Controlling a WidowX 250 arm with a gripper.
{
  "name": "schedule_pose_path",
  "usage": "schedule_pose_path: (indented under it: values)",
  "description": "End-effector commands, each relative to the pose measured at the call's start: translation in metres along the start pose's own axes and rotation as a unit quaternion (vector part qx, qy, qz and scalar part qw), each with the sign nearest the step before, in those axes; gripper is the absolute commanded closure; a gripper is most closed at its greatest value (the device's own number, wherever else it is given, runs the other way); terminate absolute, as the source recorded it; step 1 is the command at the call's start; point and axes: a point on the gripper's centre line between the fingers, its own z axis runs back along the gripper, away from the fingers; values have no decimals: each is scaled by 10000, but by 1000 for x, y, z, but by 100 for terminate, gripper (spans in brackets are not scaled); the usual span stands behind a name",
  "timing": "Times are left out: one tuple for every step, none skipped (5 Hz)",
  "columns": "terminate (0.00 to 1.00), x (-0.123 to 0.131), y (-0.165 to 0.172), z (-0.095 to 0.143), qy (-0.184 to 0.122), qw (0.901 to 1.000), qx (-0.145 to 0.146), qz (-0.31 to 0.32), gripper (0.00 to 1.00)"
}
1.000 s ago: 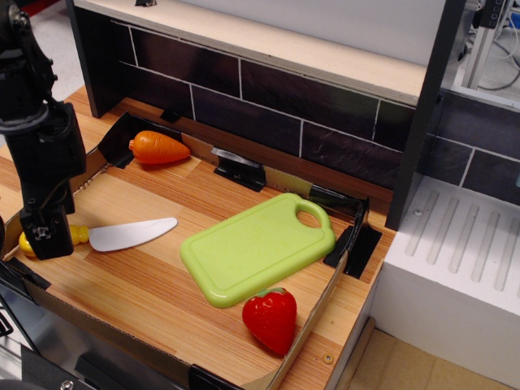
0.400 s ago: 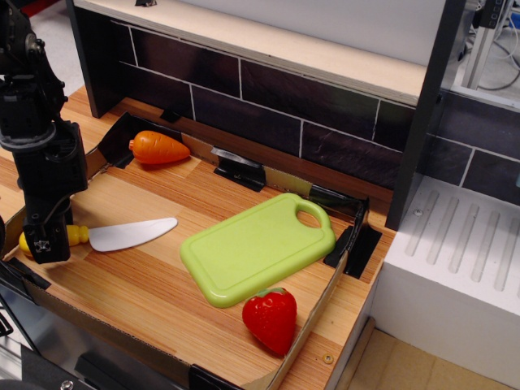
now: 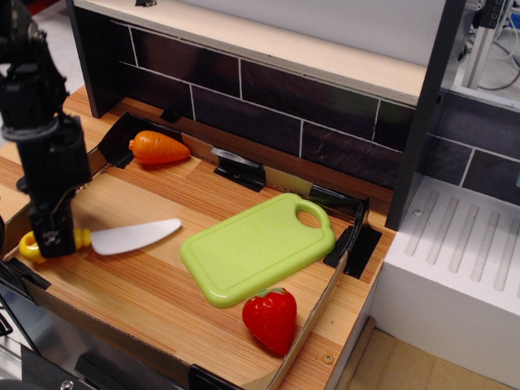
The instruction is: Put knife on cutting board
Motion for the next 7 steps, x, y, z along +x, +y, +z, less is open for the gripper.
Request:
schedule_pose_path:
  values:
    - [0, 26, 7, 46, -402, 9990, 169, 90, 100]
    - [0, 40, -3, 49, -380, 9993, 0, 0, 100]
    - [0, 64, -19, 43, -452, 9988, 93, -141, 100]
    - [0, 88, -33, 40, -477, 9988, 52, -77, 100]
    - [0, 104, -43, 37, -408, 9992, -14, -11, 100]
    - [0, 115, -42, 26, -355, 9991, 42, 206, 100]
    - [0, 117, -38, 18, -450, 9981, 161, 390, 100]
